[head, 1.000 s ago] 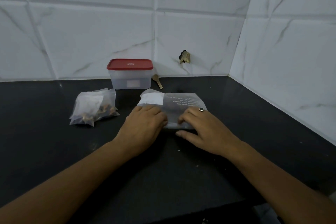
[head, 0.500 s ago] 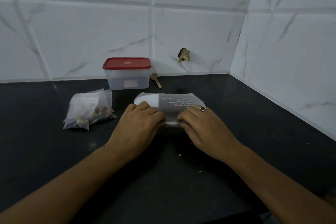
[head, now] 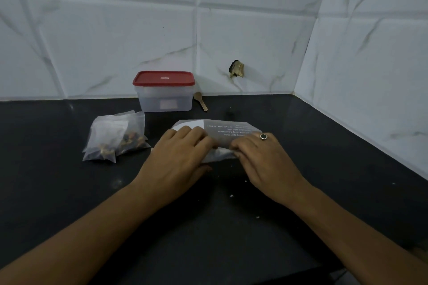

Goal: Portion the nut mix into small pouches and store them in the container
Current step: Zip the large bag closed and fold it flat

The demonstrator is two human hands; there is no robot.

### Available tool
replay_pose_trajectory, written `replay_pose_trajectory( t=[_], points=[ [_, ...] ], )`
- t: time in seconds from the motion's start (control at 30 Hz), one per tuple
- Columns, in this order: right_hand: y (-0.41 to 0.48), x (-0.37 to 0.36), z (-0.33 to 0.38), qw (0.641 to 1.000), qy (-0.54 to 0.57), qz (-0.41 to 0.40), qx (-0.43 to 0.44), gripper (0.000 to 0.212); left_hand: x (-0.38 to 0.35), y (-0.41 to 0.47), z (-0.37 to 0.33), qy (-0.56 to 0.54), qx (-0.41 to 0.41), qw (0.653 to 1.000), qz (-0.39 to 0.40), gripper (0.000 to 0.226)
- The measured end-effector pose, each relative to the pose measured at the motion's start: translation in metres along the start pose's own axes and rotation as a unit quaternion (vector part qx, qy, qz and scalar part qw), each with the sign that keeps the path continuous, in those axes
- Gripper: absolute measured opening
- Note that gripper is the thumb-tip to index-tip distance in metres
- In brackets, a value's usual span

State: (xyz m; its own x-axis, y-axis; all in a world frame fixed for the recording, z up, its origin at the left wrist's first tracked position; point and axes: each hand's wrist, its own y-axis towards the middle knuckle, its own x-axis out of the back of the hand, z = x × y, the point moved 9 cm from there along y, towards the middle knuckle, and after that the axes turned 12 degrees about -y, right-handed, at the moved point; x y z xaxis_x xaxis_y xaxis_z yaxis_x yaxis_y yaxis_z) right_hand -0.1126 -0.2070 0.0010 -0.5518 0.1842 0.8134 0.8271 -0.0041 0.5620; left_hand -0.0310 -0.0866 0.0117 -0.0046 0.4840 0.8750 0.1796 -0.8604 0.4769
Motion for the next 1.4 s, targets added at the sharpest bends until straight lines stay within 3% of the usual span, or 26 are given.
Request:
replay_pose_trajectory(
  t=[0.13, 0.4, 0.5, 0.67, 0.77, 1.0, 1.1, 1.23, 1.4],
  points=[
    [0.000, -0.002, 0.001, 1.000, 0.016, 0.016, -0.005, 0.020, 0.004, 0.003, -0.004, 0.047, -0.002, 0.999, -0.014, 0.043],
    [0.000, 0.007, 0.006, 1.000, -0.010, 0.004, 0.010, 0.028, 0.003, 0.004, 0.002, 0.001, 0.006, 1.000, -0.028, 0.020],
    [0.000, 0.014, 0.004, 0.999, -0.029, -0.022, 0.009, 0.037, 0.004, 0.003, 0.007, -0.014, 0.027, 0.999, -0.036, 0.025],
    [-0.001, 0.020, 0.013, 0.994, -0.072, -0.069, 0.046, 0.015, 0.007, 0.003, 0.009, -0.017, 0.040, 0.998, -0.041, 0.022],
    [-0.002, 0.017, 0.014, 0.994, -0.071, -0.068, 0.051, 0.015, 0.005, 0.001, 0.008, -0.031, 0.047, 0.998, -0.025, 0.019],
    [-0.001, 0.003, 0.010, 0.999, -0.039, -0.018, 0.028, 0.026, 0.005, 0.002, 0.001, -0.074, 0.048, 0.996, -0.008, 0.039],
    [-0.001, 0.002, 0.006, 1.000, -0.018, -0.008, 0.012, 0.028, 0.003, 0.001, -0.001, -0.022, 0.019, 0.999, 0.020, 0.044],
    [-0.001, 0.002, 0.004, 1.000, -0.001, -0.013, 0.002, 0.022, 0.003, 0.003, -0.001, 0.038, 0.003, 0.999, 0.005, 0.033],
    [-0.001, 0.007, 0.006, 1.000, 0.017, -0.015, 0.003, 0.023, -0.001, 0.004, -0.002, 0.027, -0.002, 1.000, 0.004, 0.024]
  ],
)
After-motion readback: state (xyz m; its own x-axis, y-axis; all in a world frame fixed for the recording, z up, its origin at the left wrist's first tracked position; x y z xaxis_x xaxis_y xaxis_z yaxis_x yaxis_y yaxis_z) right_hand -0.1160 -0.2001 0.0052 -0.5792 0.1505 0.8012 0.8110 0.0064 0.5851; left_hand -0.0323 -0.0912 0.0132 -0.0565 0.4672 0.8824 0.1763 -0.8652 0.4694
